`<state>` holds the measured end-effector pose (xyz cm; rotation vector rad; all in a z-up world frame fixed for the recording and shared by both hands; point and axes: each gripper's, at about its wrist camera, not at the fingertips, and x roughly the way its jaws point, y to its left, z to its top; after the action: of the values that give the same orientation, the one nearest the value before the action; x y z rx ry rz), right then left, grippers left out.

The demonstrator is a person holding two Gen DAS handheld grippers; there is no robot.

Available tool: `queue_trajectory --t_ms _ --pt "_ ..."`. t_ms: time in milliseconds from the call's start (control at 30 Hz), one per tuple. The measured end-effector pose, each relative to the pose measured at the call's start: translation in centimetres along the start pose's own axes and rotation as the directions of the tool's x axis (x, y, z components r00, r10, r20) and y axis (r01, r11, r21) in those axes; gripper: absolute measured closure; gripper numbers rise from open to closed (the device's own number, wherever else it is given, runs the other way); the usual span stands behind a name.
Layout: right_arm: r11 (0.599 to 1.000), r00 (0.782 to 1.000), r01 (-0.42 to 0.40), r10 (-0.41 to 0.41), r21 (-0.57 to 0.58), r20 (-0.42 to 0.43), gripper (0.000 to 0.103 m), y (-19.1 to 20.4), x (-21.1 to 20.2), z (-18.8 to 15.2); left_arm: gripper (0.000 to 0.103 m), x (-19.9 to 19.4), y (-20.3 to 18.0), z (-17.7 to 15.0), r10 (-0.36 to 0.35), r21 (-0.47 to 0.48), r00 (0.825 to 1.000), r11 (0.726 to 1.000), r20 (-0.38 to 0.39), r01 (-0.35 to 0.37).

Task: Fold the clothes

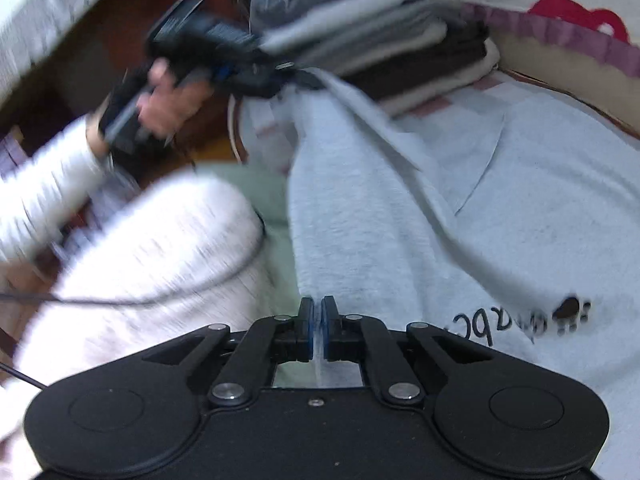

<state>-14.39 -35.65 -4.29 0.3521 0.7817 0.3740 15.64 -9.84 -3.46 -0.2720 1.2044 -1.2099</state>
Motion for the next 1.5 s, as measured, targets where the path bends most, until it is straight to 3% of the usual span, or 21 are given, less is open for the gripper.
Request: queue_trajectory --t_ms 100,167,300,433,567,700,867,1033,1133,1233,1300,1400,1433,1500 --pt "0.994 0.994 -0.091 0.087 0.058 0.067 0.097 -0.7 -1.9 0.3 0.097 -3.3 -1.8 -0.9 0.003 0.068 1.0 0.998 0.016 -0.004" --pt "0.985 0.986 -0.151 0.145 0.082 0.078 0.097 -0.8 -1.9 0.3 0.096 -4.4 -2.1 -2.0 0.049 0.114 0.999 0.992 0.0 -0.048" --pt "0.977 0.978 -0.204 0.206 0.069 -0.023 0.097 0.2 0.6 0.0 0.096 -4.0 -0.5 -3.7 0.171 0.092 0.983 0.982 -0.073 -0.164" --pt "0.986 0.981 -0.165 0.165 0.014 -0.103 0.097 1.7 2.0 -0.3 0.096 -3.6 -0.4 -4.6 0.249 0.114 0.964 0.965 -0.097 -0.237" --pt "0.987 0.985 -0.157 0.156 -0.012 -0.076 0.096 2.2 0.9 0.6 0.096 -5.3 -2.8 -3.9 0.188 0.166 0.982 0.968 0.013 -0.187" --pt "0.987 0.986 -0.16 0.161 0.015 -0.038 0.097 1.4 0.3 0.3 0.096 -5.9 -3.2 -3.7 0.178 0.175 0.983 0.968 0.037 -0.182" --pt "0.984 0.986 -0.164 0.161 0.074 0.04 0.097 0.5 -0.2 0.1 0.096 -4.1 -2.0 -3.8 0.232 0.162 0.973 0.959 0.017 -0.231" --pt "0.967 0.969 -0.2 0.171 0.156 0.179 0.098 -1.0 -2.6 -0.2 0.096 -5.8 -2.4 -2.6 0.126 0.133 0.983 0.981 0.133 -0.144" --pt "0.966 0.963 -0.209 0.176 0.151 0.204 0.098 -1.2 -3.8 -0.6 0.096 -7.2 -4.0 -2.8 0.1 0.178 0.98 0.975 0.173 -0.131" --pt "0.987 0.987 -0.119 0.106 0.11 0.12 0.098 -0.5 -3.2 -1.0 0.096 -8.3 -3.6 -4.3 0.113 0.164 0.98 0.976 0.166 -0.141" --pt "0.995 0.997 -0.062 0.059 0.074 0.039 0.093 0.0 -2.2 -1.5 0.096 -7.6 -2.1 -5.4 0.204 0.129 0.972 0.967 0.118 -0.219" --pt "1.0 0.999 -0.011 0.012 0.022 -0.049 0.092 0.9 -0.4 -2.1 0.096 -6.1 0.5 -6.8 0.34 0.091 0.94 0.935 0.031 -0.342" --pt "1.0 0.998 -0.005 0.006 0.013 -0.063 0.091 1.1 0.0 -2.1 0.096 -5.4 1.5 -7.2 0.365 0.078 0.931 0.928 0.003 -0.364" --pt "1.0 0.998 -0.014 0.015 0.014 -0.062 0.082 1.5 0.3 -1.8 0.096 -4.8 2.6 -7.6 0.365 0.036 0.931 0.931 -0.014 -0.364"
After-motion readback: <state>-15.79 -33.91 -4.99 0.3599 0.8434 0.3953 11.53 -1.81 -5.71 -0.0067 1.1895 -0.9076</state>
